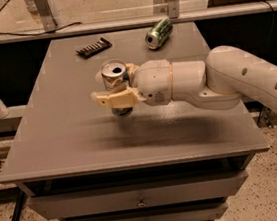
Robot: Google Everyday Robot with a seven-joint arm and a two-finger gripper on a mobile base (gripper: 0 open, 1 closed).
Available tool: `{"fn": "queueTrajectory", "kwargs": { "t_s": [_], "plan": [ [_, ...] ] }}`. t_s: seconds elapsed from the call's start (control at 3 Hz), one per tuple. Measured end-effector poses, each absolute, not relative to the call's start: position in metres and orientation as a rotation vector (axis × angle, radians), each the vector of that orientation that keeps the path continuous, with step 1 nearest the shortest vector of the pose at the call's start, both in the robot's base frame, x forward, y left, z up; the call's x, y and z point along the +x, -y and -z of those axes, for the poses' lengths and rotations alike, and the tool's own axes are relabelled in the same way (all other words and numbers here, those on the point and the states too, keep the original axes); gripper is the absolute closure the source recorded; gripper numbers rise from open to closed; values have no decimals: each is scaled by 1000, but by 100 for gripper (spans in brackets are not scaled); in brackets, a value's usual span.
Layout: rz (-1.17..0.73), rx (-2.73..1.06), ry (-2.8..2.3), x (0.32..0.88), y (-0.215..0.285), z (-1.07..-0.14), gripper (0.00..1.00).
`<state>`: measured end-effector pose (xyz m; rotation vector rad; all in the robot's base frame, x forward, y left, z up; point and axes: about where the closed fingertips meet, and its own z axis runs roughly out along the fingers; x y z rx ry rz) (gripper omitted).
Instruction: Move redbull can near rxbar chocolate
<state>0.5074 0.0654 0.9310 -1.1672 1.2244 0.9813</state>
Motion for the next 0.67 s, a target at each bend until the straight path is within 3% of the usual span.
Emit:
{"fn": "queueTrajectory", "kwargs": {
  "t_s": [0.67],
  "plan": [
    [-911,-1142,-1211,602,-60,-938,100]
  ]
}}
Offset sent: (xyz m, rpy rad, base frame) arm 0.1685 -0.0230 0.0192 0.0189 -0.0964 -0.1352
